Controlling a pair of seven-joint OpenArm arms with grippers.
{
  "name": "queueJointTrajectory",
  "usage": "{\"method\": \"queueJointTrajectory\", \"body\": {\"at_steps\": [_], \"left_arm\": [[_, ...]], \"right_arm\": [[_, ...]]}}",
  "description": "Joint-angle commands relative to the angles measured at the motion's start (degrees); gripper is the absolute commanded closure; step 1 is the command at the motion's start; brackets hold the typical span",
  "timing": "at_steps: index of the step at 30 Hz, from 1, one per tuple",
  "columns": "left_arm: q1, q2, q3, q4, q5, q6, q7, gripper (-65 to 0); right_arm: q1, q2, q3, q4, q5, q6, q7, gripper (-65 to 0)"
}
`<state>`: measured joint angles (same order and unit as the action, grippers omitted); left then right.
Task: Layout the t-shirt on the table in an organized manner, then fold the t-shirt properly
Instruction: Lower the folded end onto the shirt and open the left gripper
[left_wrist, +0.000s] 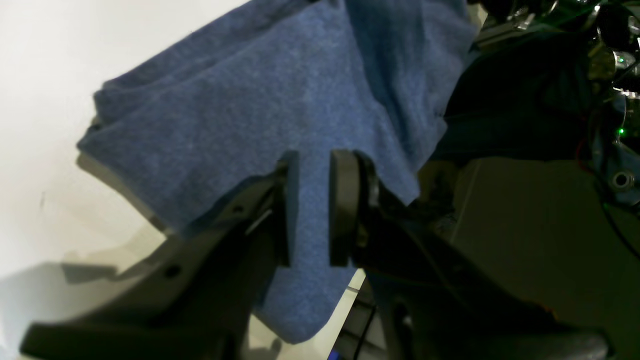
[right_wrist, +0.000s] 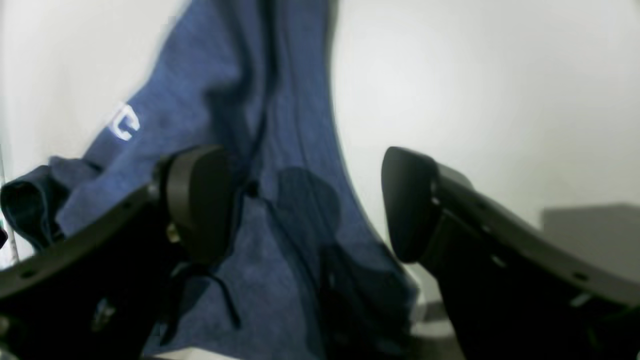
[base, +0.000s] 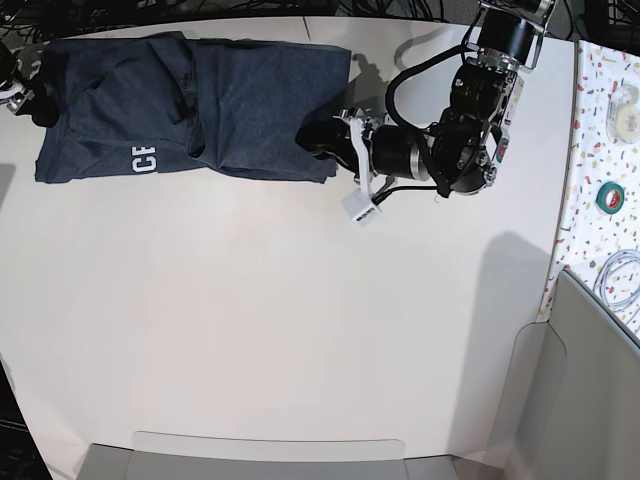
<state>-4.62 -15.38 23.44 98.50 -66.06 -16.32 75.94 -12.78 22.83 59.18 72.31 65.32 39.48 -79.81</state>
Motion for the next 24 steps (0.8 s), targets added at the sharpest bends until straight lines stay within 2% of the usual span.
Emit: {"method": "queueJointTrajectory", "body": {"at_steps": [1, 5, 11, 21, 23, 24], "left_arm": [[-0.87, -0.05, -0.36, 0.80, -1.23, -0.17, -0.82, -9.3], [-0.87, -0.05, -0.36, 0.80, -1.23, -0.17, -0.91, -9.3], [-0.87, -0.05, -0.36, 0.80, -1.23, -0.17, -0.91, -9.3], [-1.05, -0.58, -0.45, 0.80, -1.23, -0.17, -0.91, -9.3], [-1.05, -1.99, -0.54, 0.80, -1.23, -0.17, -0.91, -9.3], [-1.05, -2.51, -0.72, 0.80, -1.23, -0.17, -0.91, -9.3]], "right_arm": [[0.86, 1.30, -0.85, -0.27, -0.48, 0.52, -0.19, -46.5], [1.65, 1.04, -3.75, -1.24, -0.48, 0.52, -0.19, -46.5], [2.27, -1.51, -7.79, -1.32, 2.33, 0.52, -0.19, -46.5], [-0.28, -2.13, -7.62, -1.15, 2.42, 0.52, -0.19, -46.4], [-0.37, -2.13, -7.62, -0.89, 2.42, 0.52, -0.19, -44.7], [-0.54, -2.13, -7.62, -0.89, 2.42, 0.52, -0.19, -41.9]]}}
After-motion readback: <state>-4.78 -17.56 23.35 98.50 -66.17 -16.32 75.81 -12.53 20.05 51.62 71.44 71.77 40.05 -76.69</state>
